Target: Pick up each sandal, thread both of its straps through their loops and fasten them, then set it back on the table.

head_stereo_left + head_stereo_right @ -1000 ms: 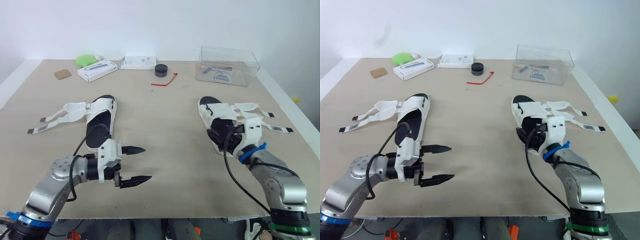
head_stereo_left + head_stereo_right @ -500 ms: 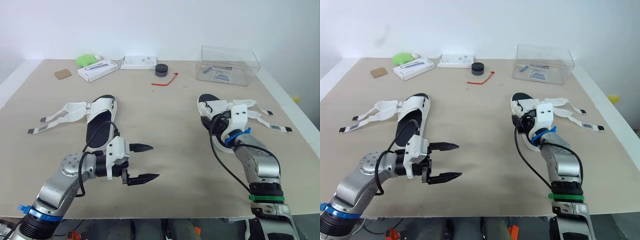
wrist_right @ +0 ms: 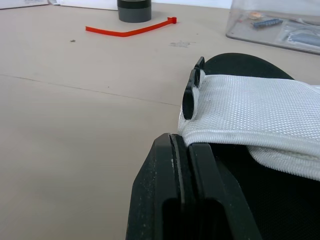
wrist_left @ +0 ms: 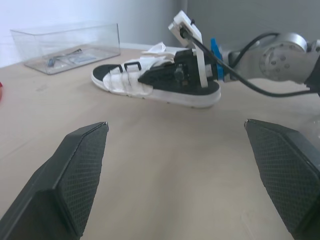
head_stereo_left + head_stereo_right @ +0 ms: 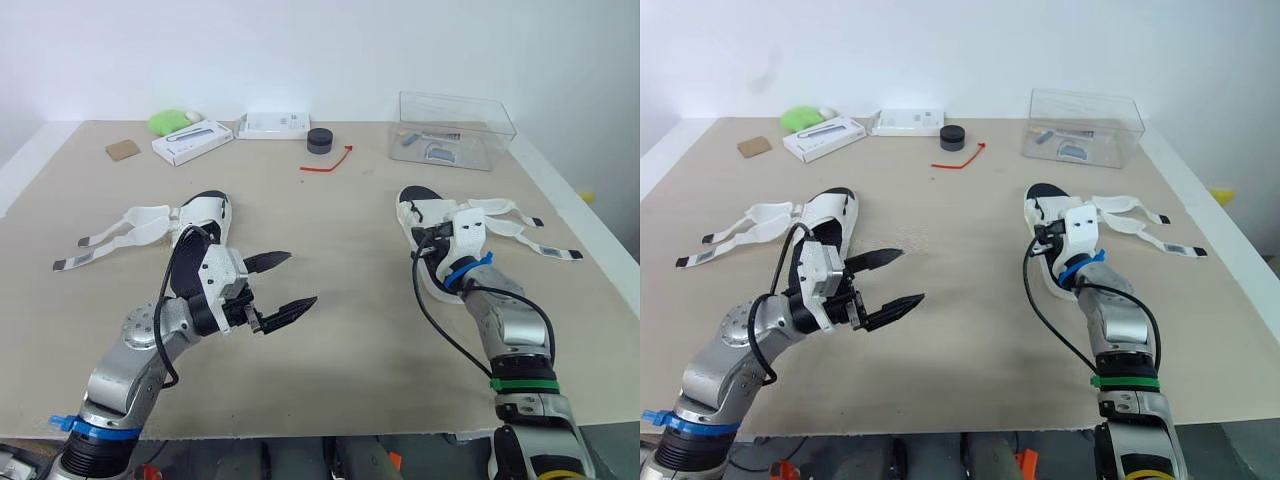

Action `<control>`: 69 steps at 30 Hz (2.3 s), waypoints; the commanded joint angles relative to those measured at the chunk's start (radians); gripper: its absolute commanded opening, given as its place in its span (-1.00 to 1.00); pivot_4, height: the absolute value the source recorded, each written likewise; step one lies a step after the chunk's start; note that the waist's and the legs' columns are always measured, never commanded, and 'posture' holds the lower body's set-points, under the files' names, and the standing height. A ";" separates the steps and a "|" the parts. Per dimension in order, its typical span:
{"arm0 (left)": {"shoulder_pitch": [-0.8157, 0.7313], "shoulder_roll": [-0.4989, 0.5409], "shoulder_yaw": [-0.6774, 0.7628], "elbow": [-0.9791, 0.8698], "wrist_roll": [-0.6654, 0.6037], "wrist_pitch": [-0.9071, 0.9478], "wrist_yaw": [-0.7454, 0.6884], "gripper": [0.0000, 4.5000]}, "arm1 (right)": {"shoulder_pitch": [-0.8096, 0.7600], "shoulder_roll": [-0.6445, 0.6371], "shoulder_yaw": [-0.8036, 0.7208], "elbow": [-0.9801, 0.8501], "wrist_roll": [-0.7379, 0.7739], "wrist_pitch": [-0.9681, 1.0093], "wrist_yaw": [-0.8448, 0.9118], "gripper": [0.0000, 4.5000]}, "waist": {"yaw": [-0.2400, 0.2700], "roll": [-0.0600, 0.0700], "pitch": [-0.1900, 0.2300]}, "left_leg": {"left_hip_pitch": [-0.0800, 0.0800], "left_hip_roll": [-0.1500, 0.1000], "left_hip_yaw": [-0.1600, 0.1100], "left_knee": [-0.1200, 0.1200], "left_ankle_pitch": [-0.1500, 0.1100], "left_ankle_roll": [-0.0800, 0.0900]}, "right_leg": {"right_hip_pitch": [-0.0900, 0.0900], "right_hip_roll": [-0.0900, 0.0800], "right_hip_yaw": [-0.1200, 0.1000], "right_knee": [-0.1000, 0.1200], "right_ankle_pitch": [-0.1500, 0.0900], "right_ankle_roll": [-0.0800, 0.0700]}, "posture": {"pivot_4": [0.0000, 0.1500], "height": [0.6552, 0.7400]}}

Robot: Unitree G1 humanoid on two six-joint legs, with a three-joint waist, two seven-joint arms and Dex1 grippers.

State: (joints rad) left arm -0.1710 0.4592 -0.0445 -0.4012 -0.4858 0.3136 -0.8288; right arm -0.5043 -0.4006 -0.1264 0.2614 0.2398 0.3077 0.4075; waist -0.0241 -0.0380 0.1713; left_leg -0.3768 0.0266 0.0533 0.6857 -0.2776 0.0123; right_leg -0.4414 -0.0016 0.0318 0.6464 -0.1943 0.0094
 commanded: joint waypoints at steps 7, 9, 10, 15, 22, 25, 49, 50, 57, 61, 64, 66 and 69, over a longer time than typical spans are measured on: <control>-0.003 0.017 -0.007 0.003 0.020 -0.020 -0.022 1.00 | 0.061 -0.172 0.100 -0.267 0.088 0.024 0.410 -0.98 | 0.000 0.002 0.002 | 0.000 0.000 0.000 -0.001 -0.001 0.001 | -0.001 0.001 0.000 0.000 -0.001 -0.001 | 1.00 1.00; 0.007 0.024 -0.005 -0.004 0.014 -0.019 -0.027 1.00 | 0.097 -0.216 0.116 -0.322 0.115 0.031 0.496 -0.98 | 0.001 0.003 0.002 | 0.000 0.001 0.000 -0.001 -0.001 0.002 | -0.001 0.001 0.000 0.000 -0.002 -0.001 | 1.00 1.00; 0.016 0.031 -0.002 -0.010 0.009 -0.017 -0.033 1.00 | 0.119 -0.236 0.121 -0.354 0.137 0.042 0.539 -0.98 | 0.001 0.003 0.002 | 0.000 0.001 0.000 -0.001 -0.002 0.002 | -0.001 0.001 0.000 0.000 -0.002 -0.001 | 1.00 1.00; 0.064 0.093 0.028 -0.035 -0.018 -0.014 -0.084 1.00 | 0.179 -0.351 0.195 -0.436 0.140 -0.062 0.788 -0.98 | 0.000 0.002 0.002 | 0.000 0.001 0.000 -0.001 -0.002 0.002 | -0.001 0.001 0.000 0.000 -0.003 -0.001 | 1.00 1.00; 0.087 0.178 0.065 -0.045 -0.057 -0.004 -0.155 1.00 | 0.172 -0.419 0.287 -0.401 0.131 -0.295 1.090 -0.98 | 0.001 0.002 0.002 | 0.001 0.001 0.000 0.000 -0.002 0.002 | 0.000 0.001 -0.003 0.000 -0.003 -0.001 | 1.00 1.00; 0.092 0.188 0.065 -0.050 -0.063 -0.003 -0.162 1.00 | 0.165 -0.419 0.307 -0.392 0.136 -0.340 1.156 -0.98 | 0.001 0.002 0.002 | 0.001 0.001 0.000 0.000 -0.002 0.002 | 0.000 0.001 -0.004 0.000 -0.003 -0.001 | 1.00 1.00; 0.184 0.238 0.084 -0.039 -0.015 -0.093 -0.217 1.00 | 0.081 -0.366 0.341 -0.256 0.128 -0.343 1.165 -0.53 | 0.003 0.002 0.002 | 0.002 0.001 -0.001 0.000 -0.002 0.002 | 0.000 0.000 -0.003 0.000 -0.003 -0.002 | 1.00 1.00; 0.180 0.238 0.085 -0.034 -0.016 -0.094 -0.215 1.00 | 0.078 -0.367 0.341 -0.252 0.128 -0.338 1.166 -0.29 | 0.003 0.002 0.002 | 0.002 0.001 -0.001 0.000 -0.002 0.002 | 0.000 0.000 -0.004 0.000 -0.003 -0.003 | 1.00 1.00; 0.107 0.234 0.052 0.001 -0.010 -0.073 -0.211 1.00 | 0.092 -0.492 0.303 -0.364 0.275 -0.033 1.198 0.83 | 0.004 0.003 0.003 | 0.002 0.001 0.000 0.000 -0.002 0.002 | 0.000 -0.001 -0.004 0.000 -0.002 -0.002 | 1.00 1.00; 0.056 0.223 0.033 0.016 -0.010 -0.057 -0.201 1.00 | 0.054 -0.547 0.258 -0.411 0.434 0.292 1.116 0.95 | 0.004 0.003 0.003 | 0.001 0.001 -0.001 0.000 -0.002 0.002 | 0.000 -0.003 -0.004 0.000 -0.003 -0.003 | 1.00 1.00; 0.018 0.220 0.011 0.016 -0.024 -0.048 -0.230 0.89 | -0.036 -0.495 0.207 -0.371 0.503 0.483 0.969 0.97 | 0.001 0.002 0.003 | 0.002 0.001 0.000 0.000 -0.002 0.002 | 0.000 -0.003 -0.004 0.000 -0.002 -0.003 | 1.00 1.00; 0.005 0.240 -0.020 0.037 -0.002 -0.066 -0.278 0.71 | -0.124 -0.435 0.192 -0.315 0.511 0.605 0.843 0.98 | -0.002 0.002 0.004 | 0.002 0.002 0.000 0.000 -0.002 0.002 | 0.000 -0.001 -0.004 0.000 -0.001 -0.004 | 1.00 1.00; -0.014 0.257 -0.048 0.095 0.053 -0.115 -0.321 0.20 | -0.247 -0.321 0.170 -0.207 0.478 0.765 0.629 0.98 | -0.003 0.002 0.004 | 0.003 0.003 0.000 0.000 -0.001 0.002 | 0.000 0.005 -0.002 0.001 0.001 -0.006 | 1.00 1.00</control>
State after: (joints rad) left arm -0.1687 0.7016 -0.0855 -0.3290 -0.4618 0.2334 -1.1255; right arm -0.7032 -0.7523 0.0843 0.0055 0.7207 0.9741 1.1583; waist -0.0273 -0.0358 0.1749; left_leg -0.3740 0.0294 0.0529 0.6860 -0.2786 0.0141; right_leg -0.4415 0.0041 0.0308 0.6471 -0.1933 0.0029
